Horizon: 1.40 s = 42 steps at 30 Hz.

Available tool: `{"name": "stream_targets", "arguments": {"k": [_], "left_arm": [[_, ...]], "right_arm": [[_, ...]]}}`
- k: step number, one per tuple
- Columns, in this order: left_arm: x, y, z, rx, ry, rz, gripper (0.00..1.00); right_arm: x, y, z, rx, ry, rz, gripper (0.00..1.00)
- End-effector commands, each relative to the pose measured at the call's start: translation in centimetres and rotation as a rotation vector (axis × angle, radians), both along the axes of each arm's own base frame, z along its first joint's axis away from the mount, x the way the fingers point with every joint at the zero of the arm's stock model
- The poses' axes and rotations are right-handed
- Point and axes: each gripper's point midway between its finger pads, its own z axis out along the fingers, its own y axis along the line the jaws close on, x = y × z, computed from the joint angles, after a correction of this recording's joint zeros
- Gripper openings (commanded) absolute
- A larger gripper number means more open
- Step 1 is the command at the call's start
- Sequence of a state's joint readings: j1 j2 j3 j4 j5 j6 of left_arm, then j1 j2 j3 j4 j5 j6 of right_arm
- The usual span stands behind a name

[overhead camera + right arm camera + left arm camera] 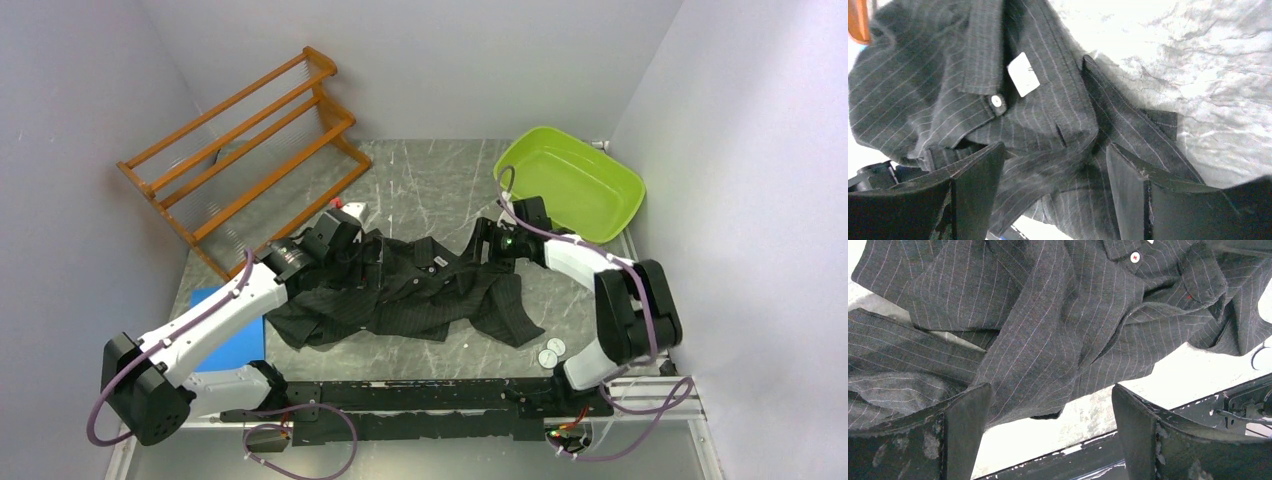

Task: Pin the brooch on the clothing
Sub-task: Flatten out the clothes at the center of the board.

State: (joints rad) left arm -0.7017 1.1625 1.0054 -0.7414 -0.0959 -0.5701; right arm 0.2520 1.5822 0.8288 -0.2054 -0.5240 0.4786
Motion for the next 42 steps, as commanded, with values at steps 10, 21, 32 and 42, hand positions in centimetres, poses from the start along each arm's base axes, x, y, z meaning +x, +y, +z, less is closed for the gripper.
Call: {"name": "stream_targets", "arguments": {"k": [10,21,32,42], "left_arm": [[1.3,-8.0,2.7,-0.192,-0.076,-0.402,0.89],[4.5,-14.5,1.4,-0.102,-0.109,-0.768,0.77],[3.6,-20.1,-1.4,-0.241,-0.053,-0.883,0.75],[4.6,-18.1,-3.5,-0.119,-0.066,-0.805,0.19]], "right_arm": [[-0.7,-1.3,1.4,0.0,-0.062,-0.075,0.77],[-0.6,-2.7,4.0,0.094,-0.107,-0.138,0.79],[0.0,-3.1,6.8,0.112,-0.183,-0.13,0.81],[0.2,-1.4,7.7,0.2,-0.192,-0.025,0.81]]}}
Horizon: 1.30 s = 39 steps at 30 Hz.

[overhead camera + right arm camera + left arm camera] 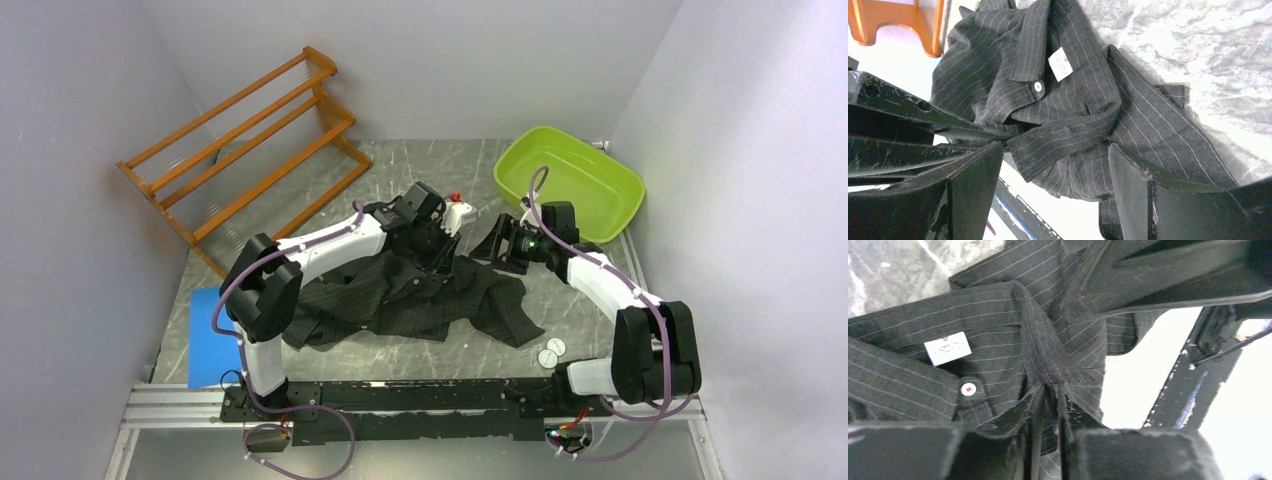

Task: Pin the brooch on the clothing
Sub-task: Flatten out the clothes at the center of the board.

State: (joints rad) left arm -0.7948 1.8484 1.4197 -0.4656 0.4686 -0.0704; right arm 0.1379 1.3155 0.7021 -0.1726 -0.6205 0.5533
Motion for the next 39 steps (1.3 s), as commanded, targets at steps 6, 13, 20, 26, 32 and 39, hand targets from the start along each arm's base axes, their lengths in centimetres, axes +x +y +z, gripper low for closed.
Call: {"name": "stream_targets", "arguments": {"k": [6,13,20,26,32,39], "left_arm": [[1.8,2.2,2.3,0.012,-0.177,0.116,0.03],[3.6,5.6,4.4,-0.02,-0.189,0.319,0.03],[3.9,7.7,6.6,-0.161,-0.127,0.418,0.03],[4.1,8.9,8.0,-0.251,-0.087,0.449,0.03],[4.1,9.6,8.4,-0.271,-0.072,0.46,0.03],[4.1,9.8,8.5,-0.284,-0.067,0.467,0.03]], "right_arm": [[1.5,1.8,3.2,0.094,-0.118,0.122,0.81],[1.1,3.1,3.3,0.178,-0.126,0.189,0.81],[1.1,5.1,3.1,0.276,-0.153,0.262,0.81],[1.6,6.3,3.1,0.346,-0.2,0.3,0.81],[2.0,8.0,3.6,0.315,-0.293,0.379,0.8],[3.5,6.7,4.6,0.153,-0.428,0.305,0.8]]}}
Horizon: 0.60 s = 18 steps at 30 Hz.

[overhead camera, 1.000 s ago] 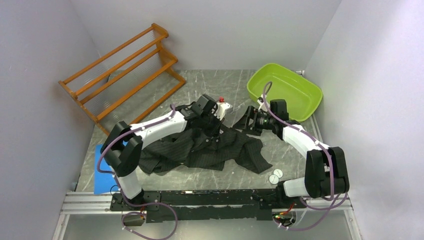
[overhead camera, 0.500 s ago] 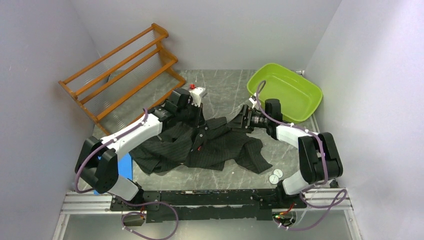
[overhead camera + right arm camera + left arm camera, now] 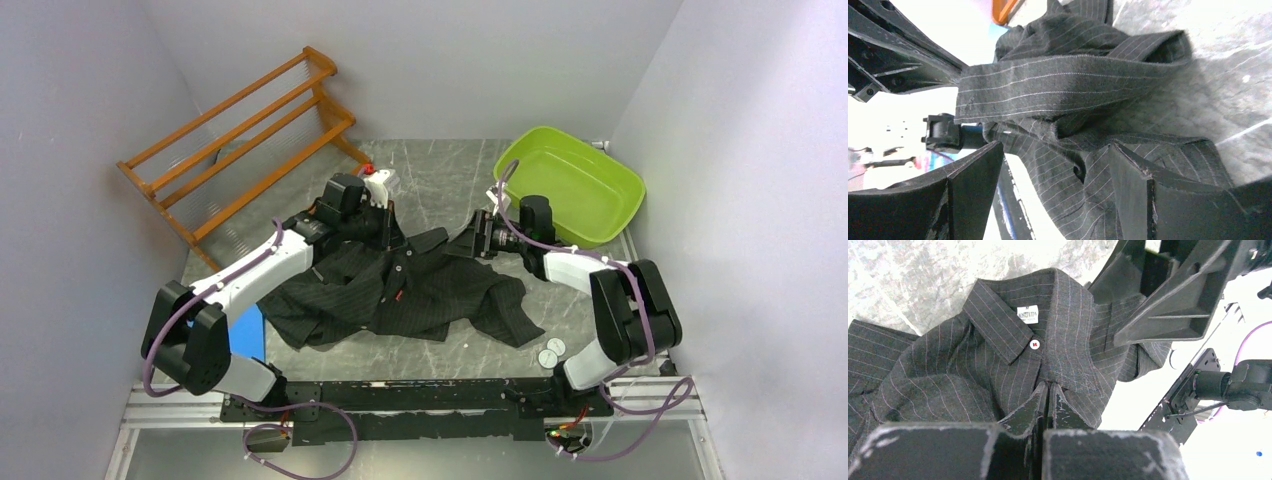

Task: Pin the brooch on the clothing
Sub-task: Flatten out the clothes at the center of the board.

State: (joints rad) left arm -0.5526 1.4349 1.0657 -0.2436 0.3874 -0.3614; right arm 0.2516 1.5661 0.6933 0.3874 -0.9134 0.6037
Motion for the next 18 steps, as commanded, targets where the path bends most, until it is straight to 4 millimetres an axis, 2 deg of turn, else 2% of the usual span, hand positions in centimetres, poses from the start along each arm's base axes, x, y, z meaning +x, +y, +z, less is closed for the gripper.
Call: {"name": "stream_targets", "arguments": {"k": [1,5,10,13,18], "left_arm": [[0.0,-0.3,2.2,-0.066,-0.047,-0.012,0.03],[0.1,-0.3,2.2,-0.072,-0.047,-0.014,0.03],[0.1,-0.5,2.3,-0.094,-0.043,-0.016,0.03],[0.2,-0.6,2.2,-0.103,-0.033,-0.01,0.02],[0.3,-0.8,2.4,-0.125,-0.034,-0.007,0.03]], "right_arm": [[2.3,-0.9,3.3,-0.069,-0.234,-0.063,0.8],[2.6,-1.2,3.6,-0.092,-0.283,-0.069,0.8],[2.7,0.2,2.9,-0.032,-0.247,0.023,0.78],[2.2,1.1,2.4,0.001,-0.216,0.068,0.77],[0.6,2.8,2.6,0.058,-0.195,0.153,0.74]]}}
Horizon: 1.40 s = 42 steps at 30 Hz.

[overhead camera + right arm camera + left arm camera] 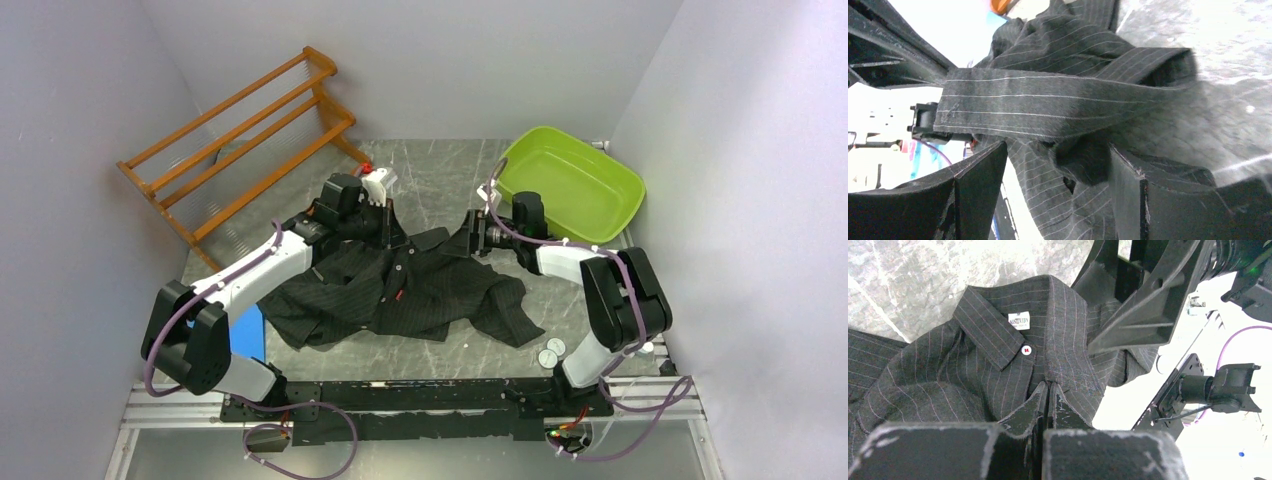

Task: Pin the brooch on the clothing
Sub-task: Flatten out the clothes at the center of the board.

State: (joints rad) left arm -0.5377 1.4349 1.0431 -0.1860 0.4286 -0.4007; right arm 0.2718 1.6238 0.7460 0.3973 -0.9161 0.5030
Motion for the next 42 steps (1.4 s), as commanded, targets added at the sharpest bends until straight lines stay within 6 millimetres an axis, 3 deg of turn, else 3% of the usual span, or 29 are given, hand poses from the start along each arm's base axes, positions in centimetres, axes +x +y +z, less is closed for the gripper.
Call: {"name": "stream_targets", "arguments": {"k": [1,4,7,8,10,12,14,16,18,22,24,29,32,34,37,39,42], "left_arm": [[0.2,-0.5,2.1,-0.071,-0.046,-0.005,0.03],[0.5,-0.5,2.2,-0.068,-0.051,-0.001,0.03],[0.5,-0.2,2.1,-0.057,-0.045,0.007,0.03],[0.6,0.0,2.0,-0.051,-0.041,0.014,0.07],[0.7,0.6,1.8,-0.029,-0.036,0.036,0.23],[0.8,1.5,1.5,0.01,-0.027,0.071,0.48],[0.8,2.8,1.3,0.064,-0.023,0.12,0.71],[0.6,4.4,0.8,0.126,-0.017,0.165,0.8],[-0.1,5.8,0.1,0.198,-0.003,0.188,0.83],[-2.9,7.8,-2.0,0.303,0.105,0.174,0.81],[-4.7,7.9,-3.5,0.315,0.188,0.149,0.74],[-10.0,5.8,-6.6,0.276,0.352,0.042,0.67],[-13.6,3.1,-7.5,0.271,0.364,-0.095,0.67],[-14.9,2.4,-7.4,0.274,0.352,-0.152,0.66],[-13.9,2.5,-4.7,0.252,0.236,-0.142,0.75],[-11.7,2.6,-1.9,0.239,0.112,-0.081,0.86],[-8.2,3.4,1.4,0.201,0.004,0.01,0.94]], "right_arm": [[-0.8,2.4,3.0,0.09,-0.095,0.124,0.74],[-1.4,3.7,3.1,0.102,-0.091,0.155,0.68],[-1.4,4.2,3.4,0.127,-0.08,0.152,0.5],[-1.3,4.3,3.3,0.131,-0.074,0.146,0.42],[-1.2,4.2,3.0,0.123,-0.063,0.133,0.27],[-1.1,4.0,2.6,0.101,-0.052,0.126,0.1],[-1.4,3.8,2.5,0.08,-0.046,0.127,0.0],[-2.3,3.3,2.5,0.058,-0.039,0.124,0.0],[-3.2,2.8,2.4,0.031,-0.027,0.12,0.0],[-5.0,1.2,0.8,-0.07,0.038,0.064,0.0],[-5.8,0.4,0.0,-0.107,0.07,0.037,0.0],[-7.0,-1.0,-1.6,-0.186,0.171,-0.034,0.0],[-7.3,-2.4,-2.9,-0.277,0.236,-0.1,0.0],[-7.4,-3.0,-3.2,-0.319,0.239,-0.119,0.0],[-7.8,-3.6,-3.4,-0.353,0.232,-0.123,0.0],[-8.1,-3.8,-3.4,-0.356,0.228,-0.124,0.0],[-8.4,-4.0,-3.4,-0.349,0.23,-0.138,0.0]]}}
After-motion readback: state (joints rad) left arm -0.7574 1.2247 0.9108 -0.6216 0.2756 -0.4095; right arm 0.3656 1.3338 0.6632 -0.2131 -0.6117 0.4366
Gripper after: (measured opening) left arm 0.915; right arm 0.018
